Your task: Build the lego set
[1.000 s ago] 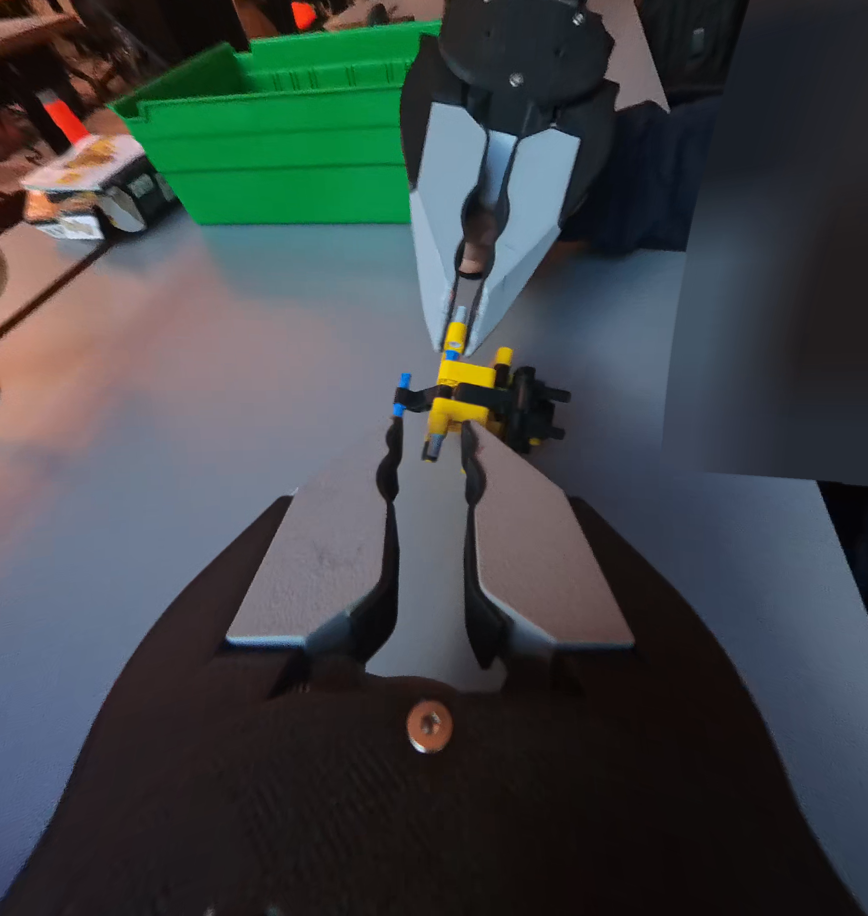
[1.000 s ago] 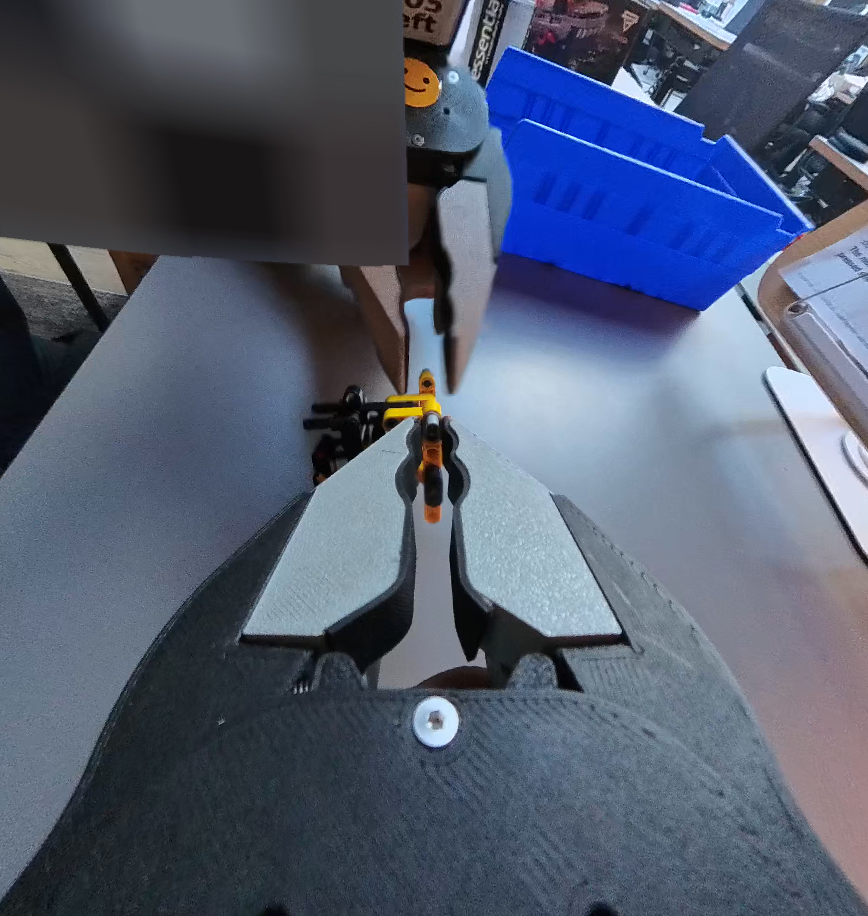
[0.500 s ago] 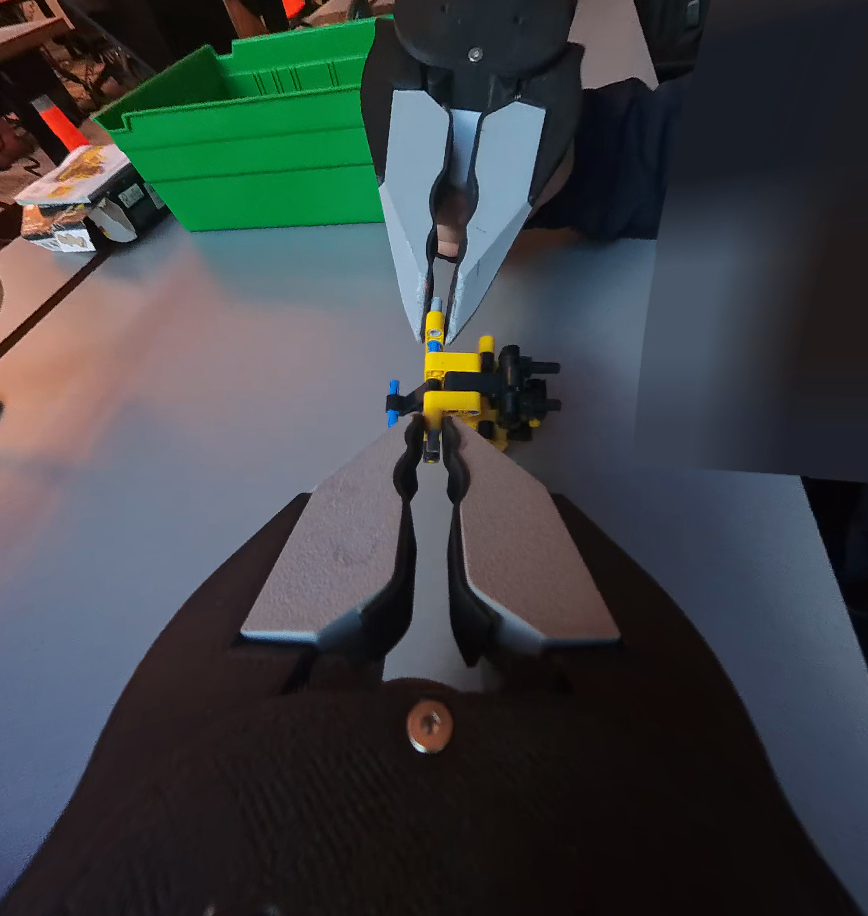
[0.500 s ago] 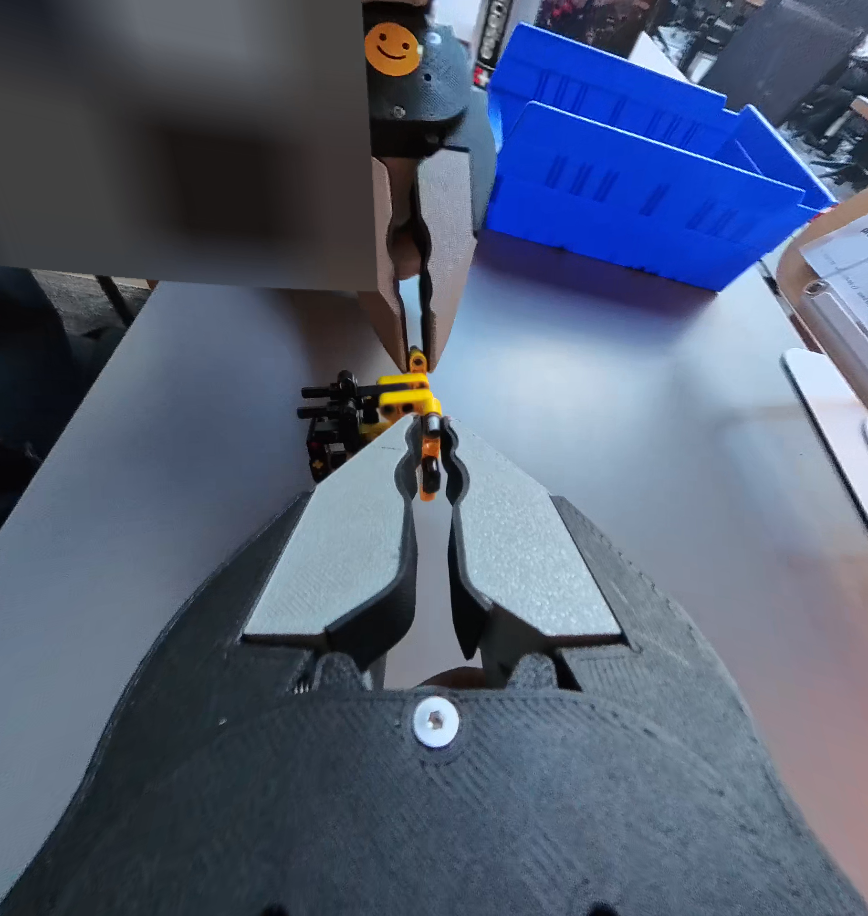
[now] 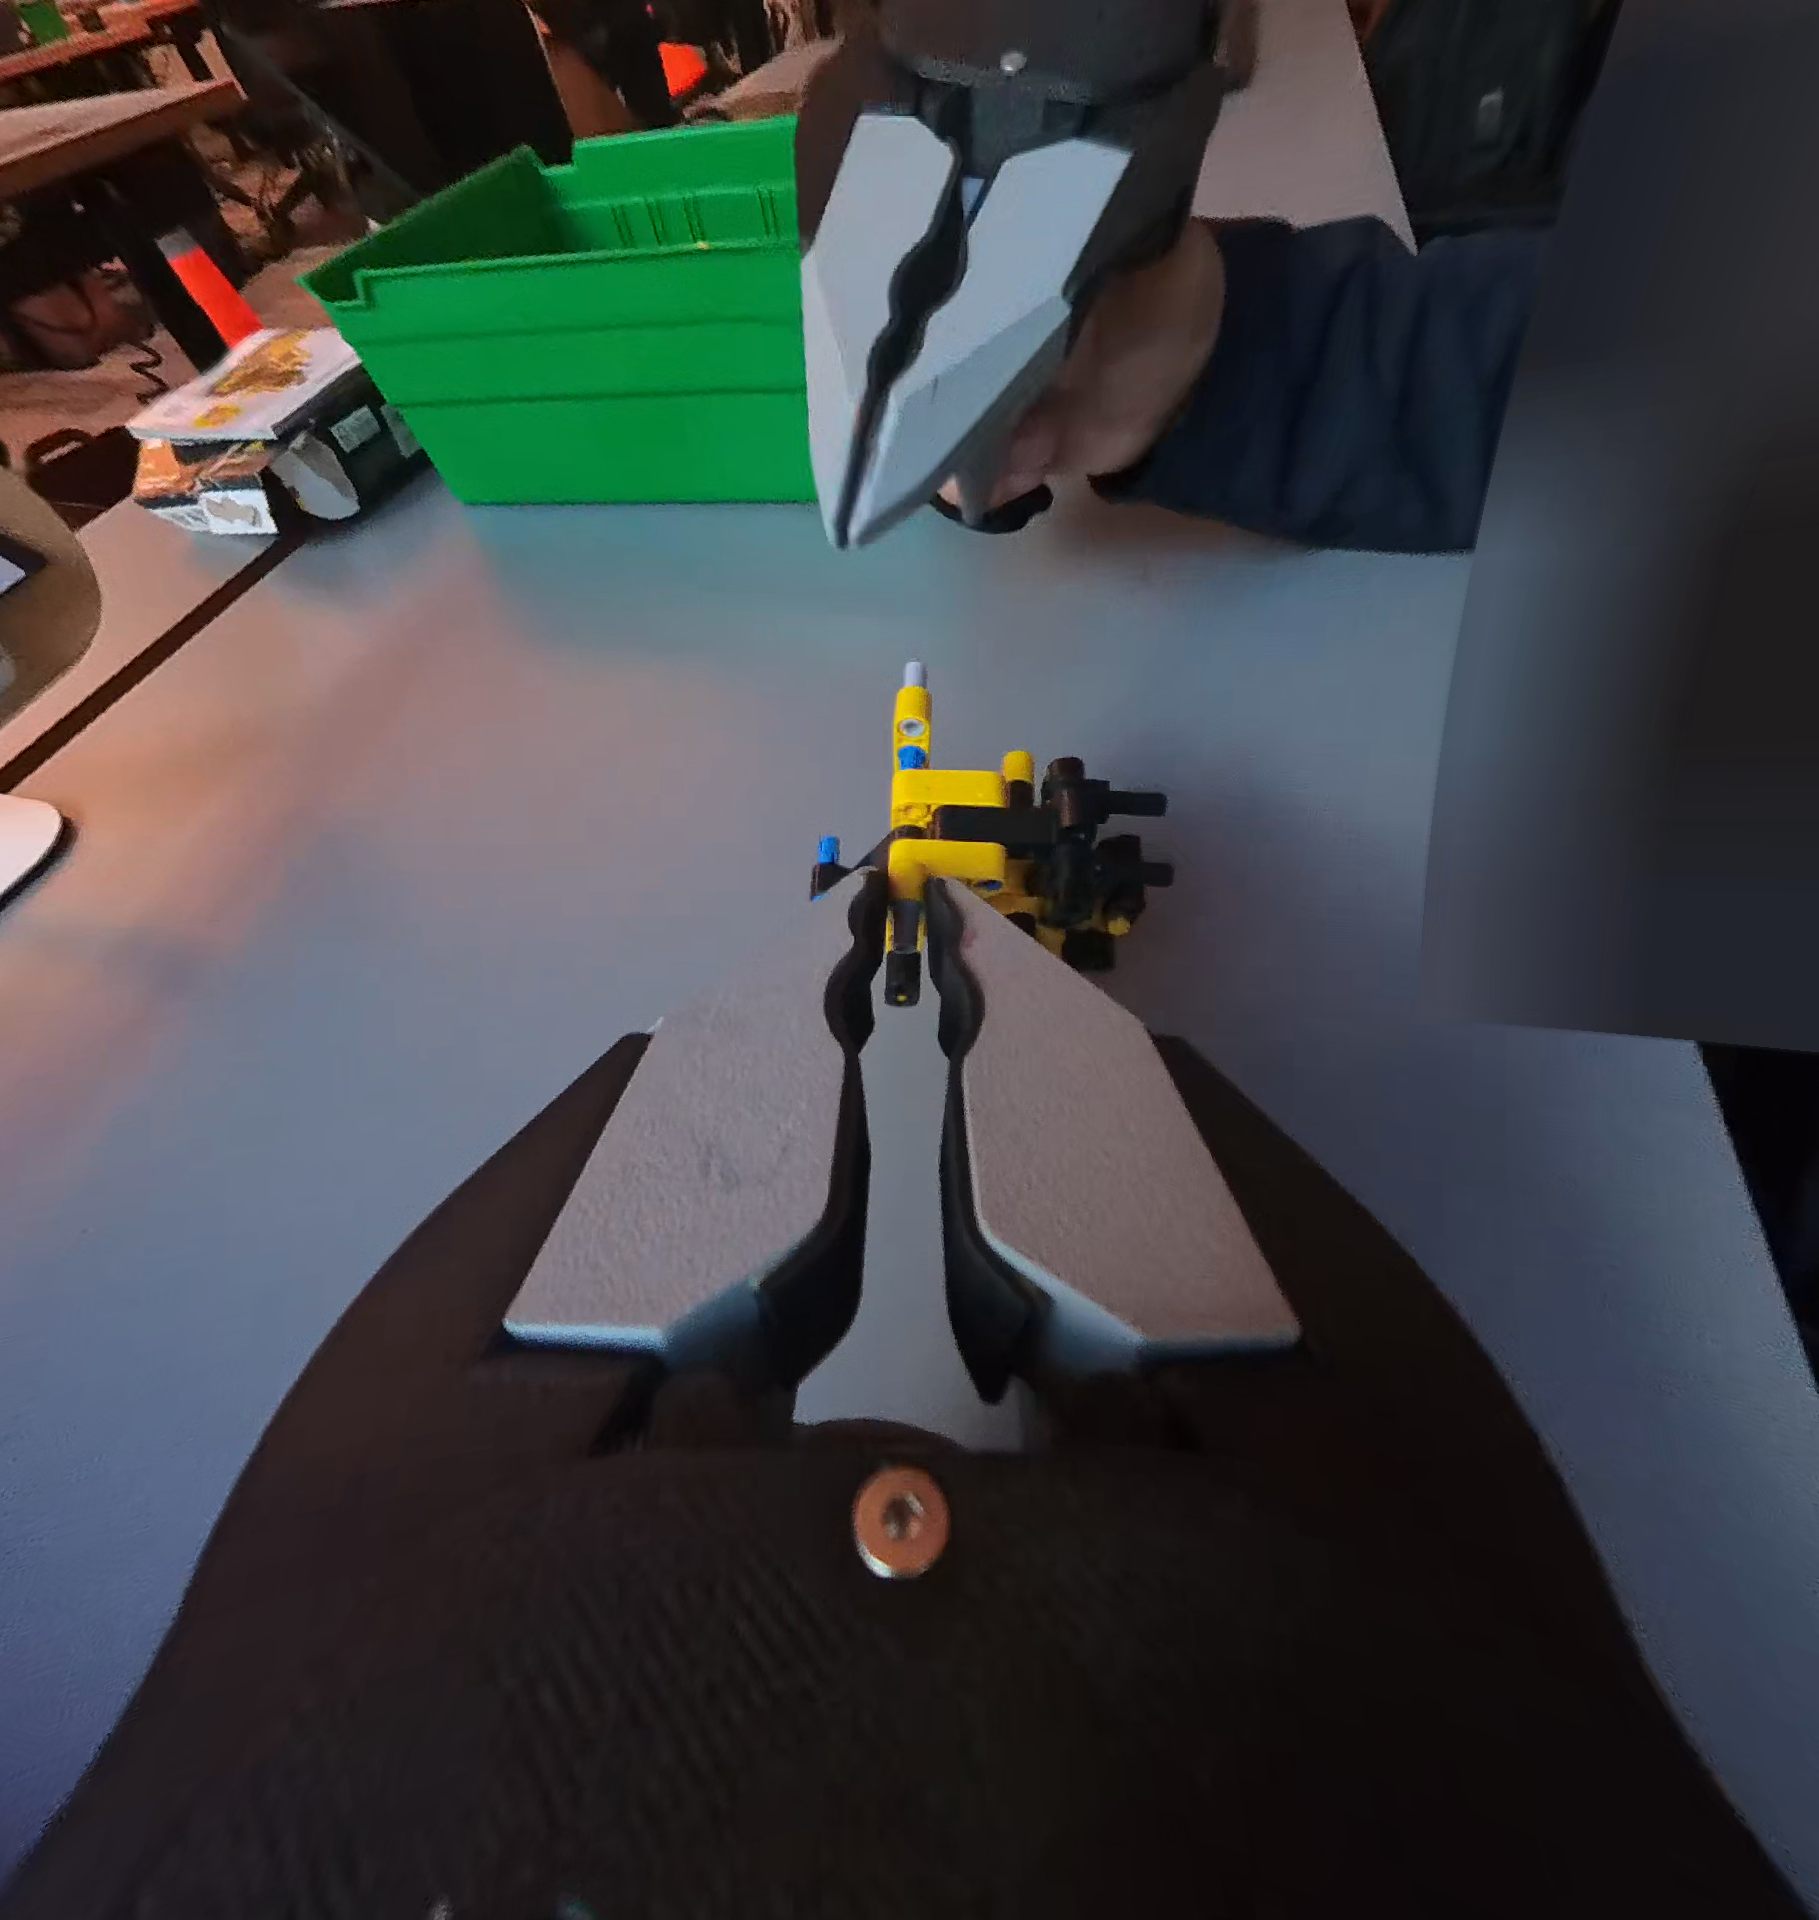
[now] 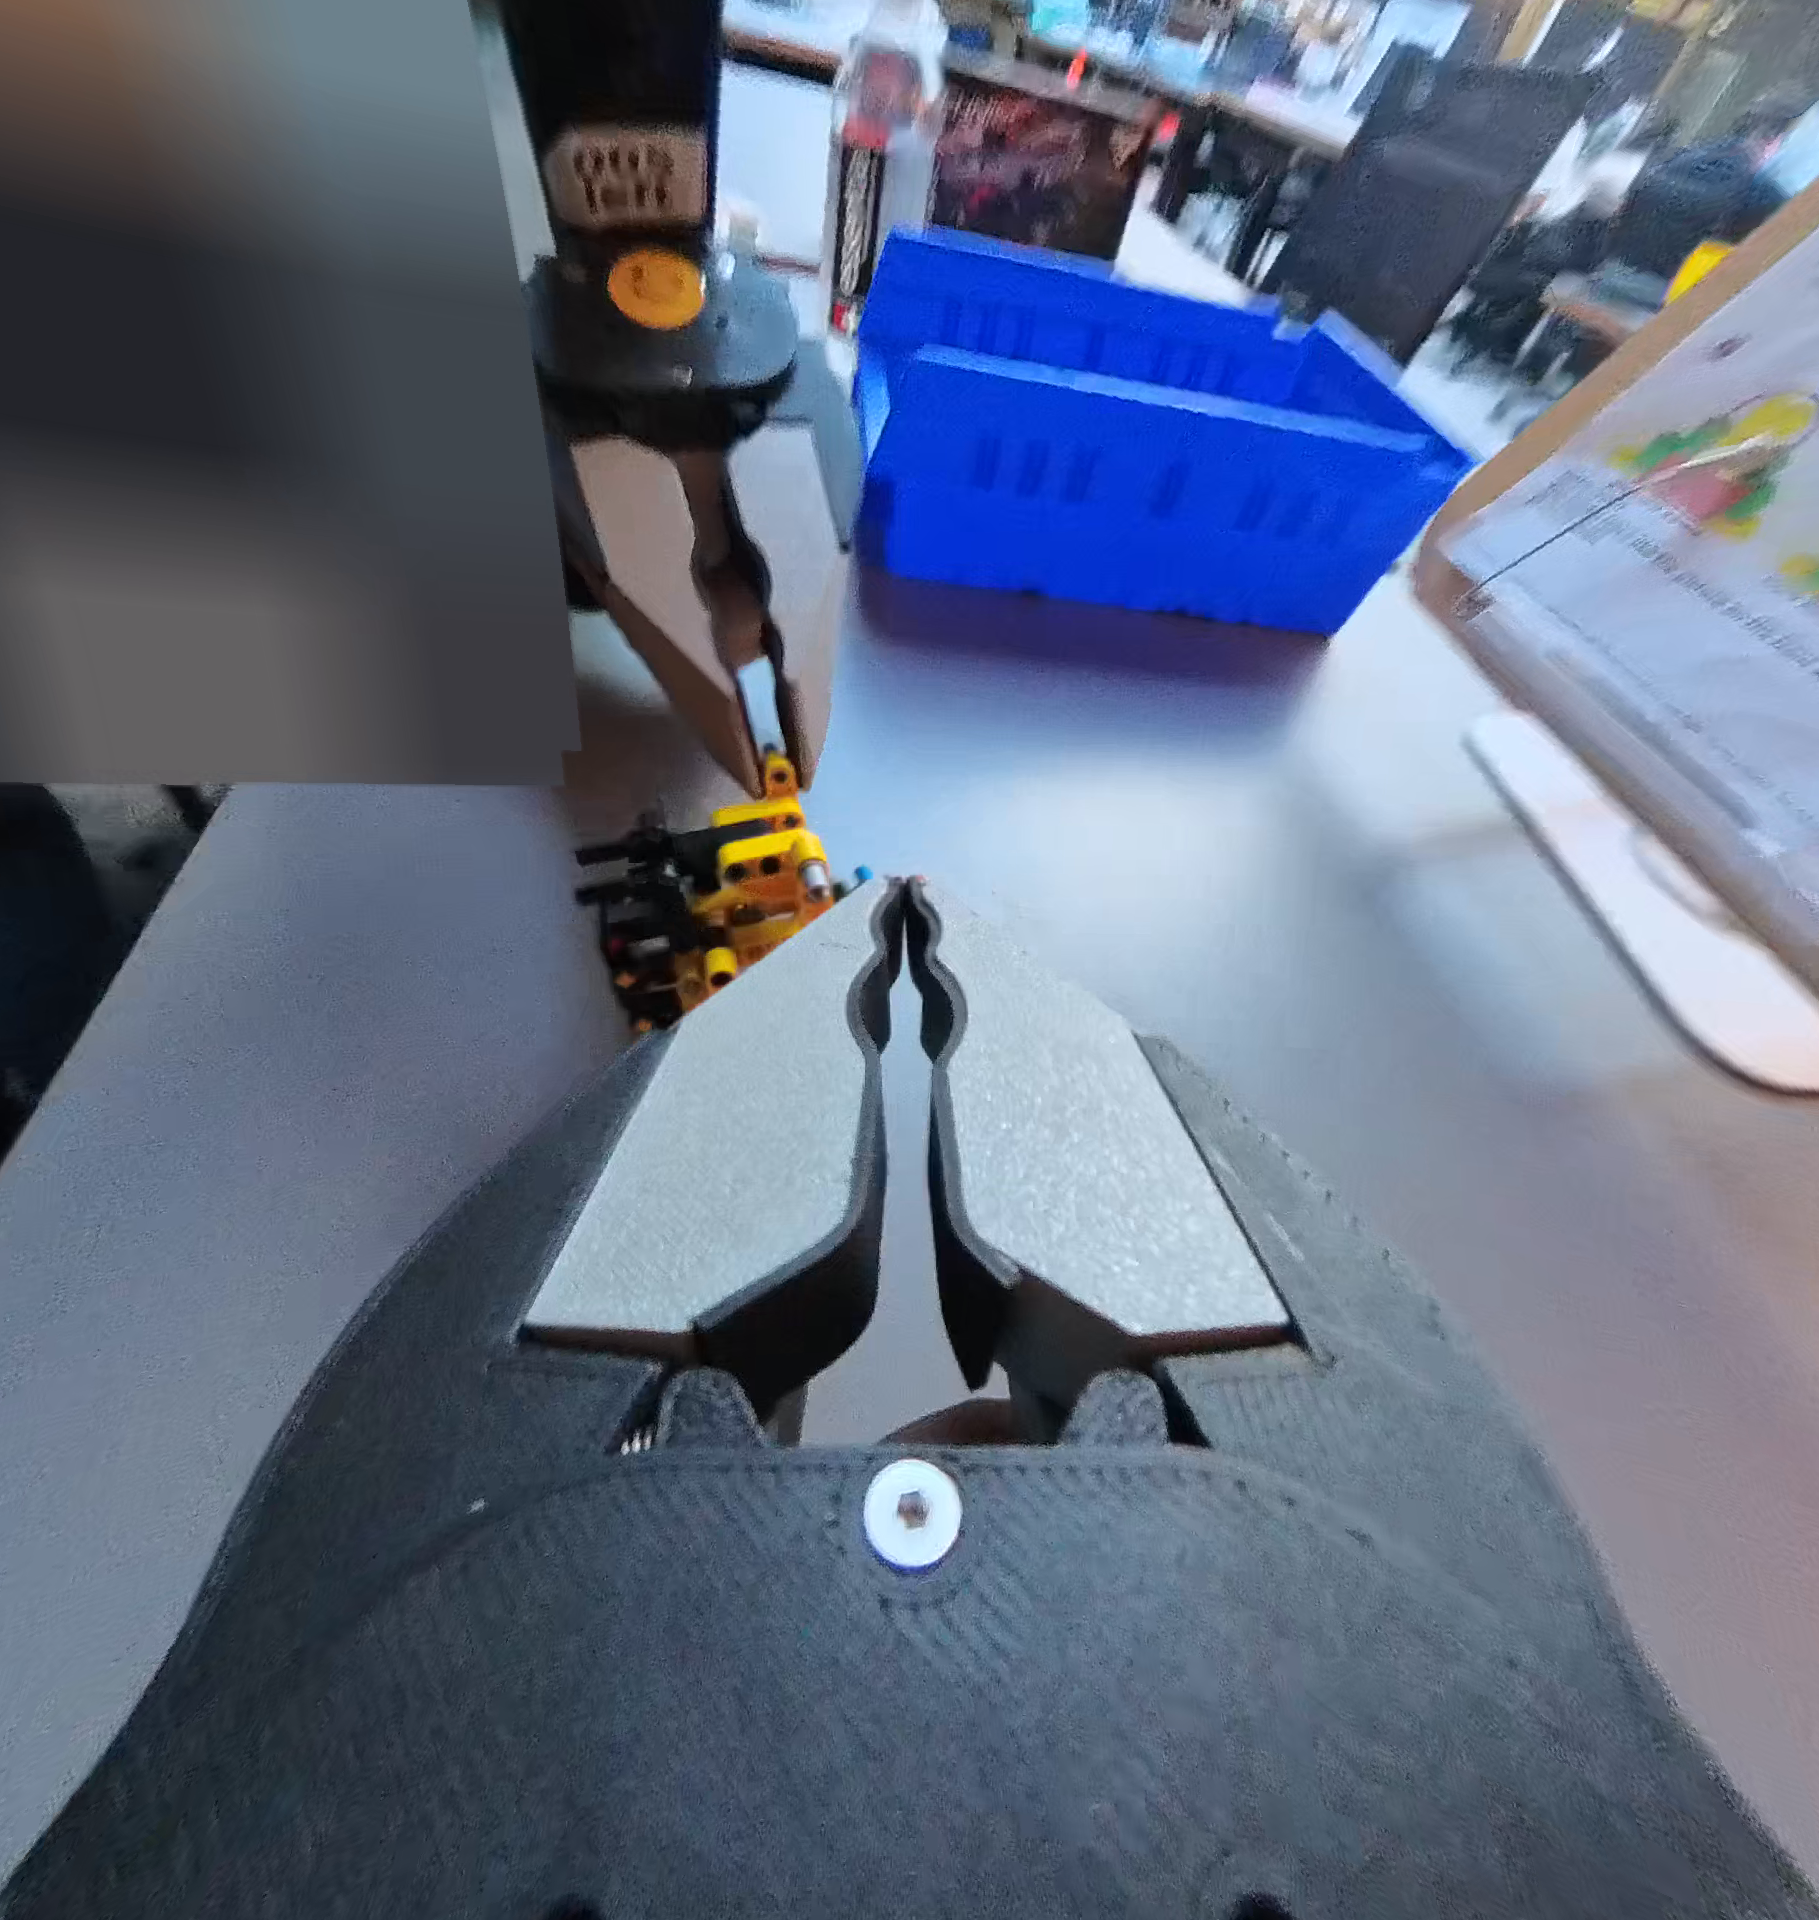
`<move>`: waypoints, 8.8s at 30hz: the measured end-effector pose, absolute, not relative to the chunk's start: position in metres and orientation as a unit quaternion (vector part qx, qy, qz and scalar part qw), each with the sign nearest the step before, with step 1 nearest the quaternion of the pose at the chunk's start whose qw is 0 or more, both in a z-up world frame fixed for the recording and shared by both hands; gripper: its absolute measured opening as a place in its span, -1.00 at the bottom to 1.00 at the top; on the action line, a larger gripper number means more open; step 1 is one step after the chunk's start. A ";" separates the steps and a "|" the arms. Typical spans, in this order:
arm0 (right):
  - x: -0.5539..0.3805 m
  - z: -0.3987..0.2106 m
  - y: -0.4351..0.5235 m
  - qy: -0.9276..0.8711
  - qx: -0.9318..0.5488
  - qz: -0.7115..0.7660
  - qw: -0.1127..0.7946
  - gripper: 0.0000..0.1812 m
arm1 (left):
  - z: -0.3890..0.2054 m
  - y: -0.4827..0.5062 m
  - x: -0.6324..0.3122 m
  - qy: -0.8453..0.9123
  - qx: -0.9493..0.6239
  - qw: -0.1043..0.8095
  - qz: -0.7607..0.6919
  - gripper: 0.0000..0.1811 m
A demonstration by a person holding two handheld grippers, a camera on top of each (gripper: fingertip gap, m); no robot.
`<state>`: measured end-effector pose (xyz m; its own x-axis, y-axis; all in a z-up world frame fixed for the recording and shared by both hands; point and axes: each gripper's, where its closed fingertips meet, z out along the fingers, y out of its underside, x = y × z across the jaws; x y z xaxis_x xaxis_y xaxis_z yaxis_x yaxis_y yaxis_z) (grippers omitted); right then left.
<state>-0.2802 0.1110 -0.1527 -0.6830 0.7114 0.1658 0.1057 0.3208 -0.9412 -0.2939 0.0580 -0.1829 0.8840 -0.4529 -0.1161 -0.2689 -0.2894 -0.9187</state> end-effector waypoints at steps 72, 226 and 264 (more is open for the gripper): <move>-0.282 -0.197 0.062 -0.798 -0.278 0.496 0.201 -0.95 | -0.179 0.047 -0.288 0.227 -0.767 0.572 -0.183 -0.95; -0.291 -0.130 0.051 -0.698 -0.317 0.496 0.408 -0.98 | -0.116 0.057 -0.281 0.140 -0.659 0.732 -0.100 -0.95; -0.315 -0.143 0.125 -0.704 -0.356 0.254 0.560 -0.98 | -0.107 0.065 -0.312 0.052 -0.665 0.740 -0.083 -0.95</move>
